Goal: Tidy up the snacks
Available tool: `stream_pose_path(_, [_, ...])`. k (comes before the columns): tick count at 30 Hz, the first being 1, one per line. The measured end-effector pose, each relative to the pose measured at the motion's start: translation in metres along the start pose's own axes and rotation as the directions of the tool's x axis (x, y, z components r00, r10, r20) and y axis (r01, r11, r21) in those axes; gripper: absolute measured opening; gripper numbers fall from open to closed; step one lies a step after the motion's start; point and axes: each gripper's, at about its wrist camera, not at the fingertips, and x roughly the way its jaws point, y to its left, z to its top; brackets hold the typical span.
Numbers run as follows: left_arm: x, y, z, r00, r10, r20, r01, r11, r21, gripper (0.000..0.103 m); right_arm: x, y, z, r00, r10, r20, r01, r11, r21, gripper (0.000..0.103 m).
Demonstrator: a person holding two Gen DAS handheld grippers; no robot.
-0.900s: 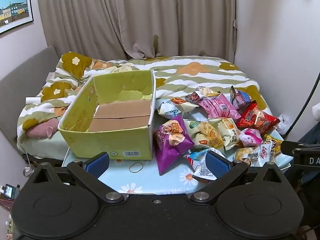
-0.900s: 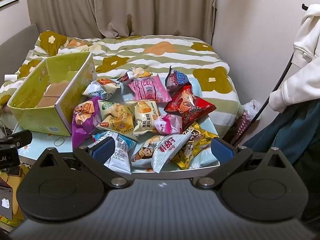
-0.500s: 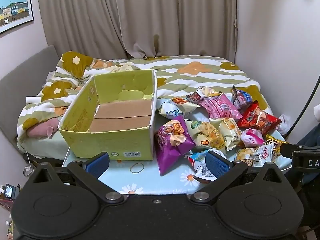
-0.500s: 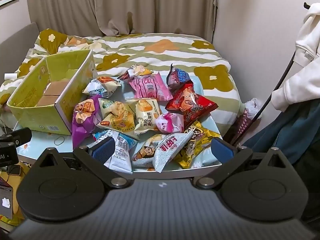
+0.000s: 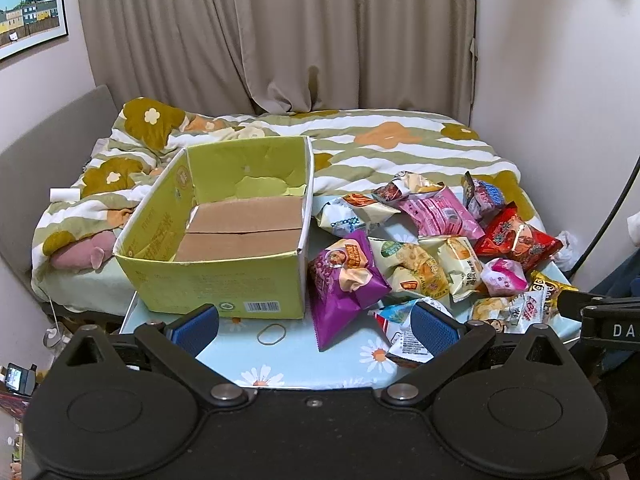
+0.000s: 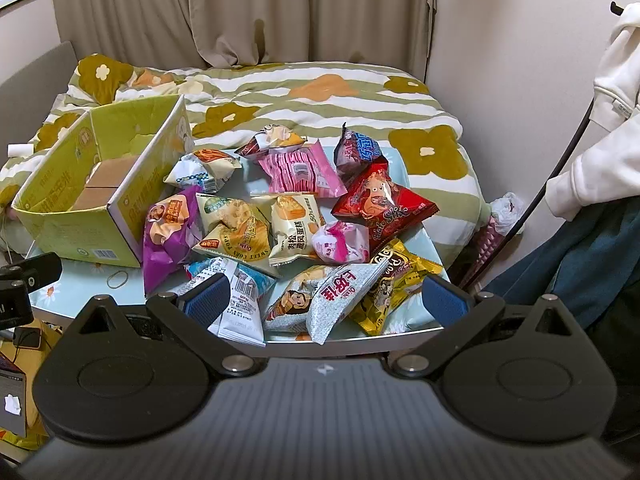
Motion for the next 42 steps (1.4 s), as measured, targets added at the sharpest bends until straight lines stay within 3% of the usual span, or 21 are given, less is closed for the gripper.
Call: stream_pose_path(42, [0.0005, -0.0028, 0.0012, 1.0, -0.019, -0.015, 0.019, 1.0, -0.003, 0.103, -0.0003, -0.0006, -0.0007, 1.0, -0.003, -0.009, 0.003, 1.0, -0.005, 0.103])
